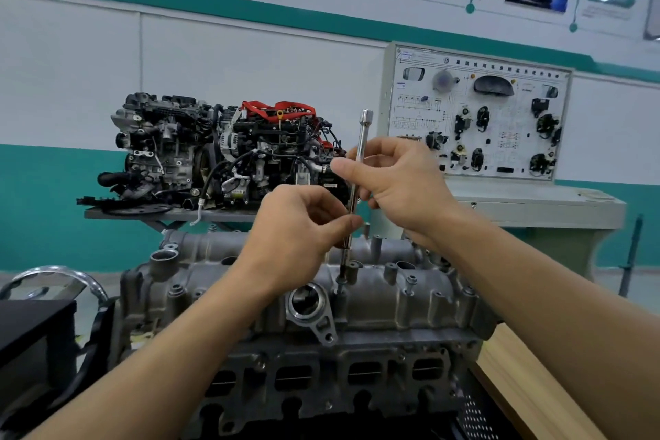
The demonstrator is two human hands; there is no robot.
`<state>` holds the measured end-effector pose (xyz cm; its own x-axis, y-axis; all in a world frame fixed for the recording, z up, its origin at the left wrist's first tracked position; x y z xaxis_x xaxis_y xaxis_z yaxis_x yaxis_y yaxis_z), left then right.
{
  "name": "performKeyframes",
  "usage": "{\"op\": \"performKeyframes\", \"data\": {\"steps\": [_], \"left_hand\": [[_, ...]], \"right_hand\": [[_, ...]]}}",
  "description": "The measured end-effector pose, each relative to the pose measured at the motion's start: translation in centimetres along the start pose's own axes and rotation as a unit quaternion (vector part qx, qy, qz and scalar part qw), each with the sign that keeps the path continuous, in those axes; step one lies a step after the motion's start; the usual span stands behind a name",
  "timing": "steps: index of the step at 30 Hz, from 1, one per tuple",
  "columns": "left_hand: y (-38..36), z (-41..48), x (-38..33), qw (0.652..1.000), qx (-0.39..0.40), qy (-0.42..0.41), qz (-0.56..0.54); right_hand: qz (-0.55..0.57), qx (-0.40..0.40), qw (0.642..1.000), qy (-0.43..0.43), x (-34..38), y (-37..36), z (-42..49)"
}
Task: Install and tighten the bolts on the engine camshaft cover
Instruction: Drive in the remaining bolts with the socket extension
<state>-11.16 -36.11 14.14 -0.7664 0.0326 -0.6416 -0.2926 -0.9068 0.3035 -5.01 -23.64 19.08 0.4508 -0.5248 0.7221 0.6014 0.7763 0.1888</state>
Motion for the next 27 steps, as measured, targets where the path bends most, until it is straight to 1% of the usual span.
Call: {"op": "performKeyframes", "data": {"steps": [4,6,8,10,13,15,18,21,24,27], "left_hand": [[-0.4,0.0,-0.3,0.999,0.034,-0.016,0.038],[-0.9,-0.1,-0.3,0.997,0.069,-0.014,0.036],[-1.2,-0.2,-0.6,0.996,0.084,-0.014,0.028],[-1.0,0.2,-1.0,0.998,0.061,-0.013,0.029],[-0.1,1.2,-1.5,0.999,-0.005,-0.022,0.037],[-0.1,1.3,-1.7,0.999,-0.016,-0.032,0.035],[-0.5,0.9,-1.2,0.999,-0.002,-0.032,0.015],[-0.9,0.6,-1.2,0.999,0.036,-0.036,0.006],[-1.3,0.4,-1.5,0.997,0.067,-0.038,0.011],[-1.6,0.2,-1.1,0.995,0.099,-0.01,-0.017]], "right_hand": [[-0.016,0.044,0.999,-0.011,0.4,-0.1,-0.1],[0.005,0.077,0.997,-0.017,0.6,0.0,-0.2],[0.012,0.094,0.995,-0.006,0.8,0.1,-0.3],[0.007,0.08,0.997,0.01,0.8,0.2,-0.3],[-0.001,0.021,1.0,0.016,0.8,0.7,0.1],[-0.003,0.003,1.0,0.008,0.7,0.8,0.2],[0.028,0.045,0.999,-0.005,0.5,0.1,0.1],[0.052,0.081,0.995,-0.009,0.4,-0.3,-0.3],[0.057,0.086,0.995,0.001,0.3,-0.3,-0.6],[0.061,0.06,0.996,0.022,0.4,0.0,-0.7]]}}
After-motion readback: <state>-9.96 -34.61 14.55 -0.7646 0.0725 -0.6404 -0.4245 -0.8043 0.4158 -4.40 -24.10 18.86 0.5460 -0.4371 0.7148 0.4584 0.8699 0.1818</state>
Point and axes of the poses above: each hand's wrist, its own z-axis towards the middle knuckle, its own y-axis out of the back of the hand, x = y × z, the point moved 8 cm from there along z, towards the middle knuckle, and after that the axes turned 1 degree about -x, right-handed, at the moved point
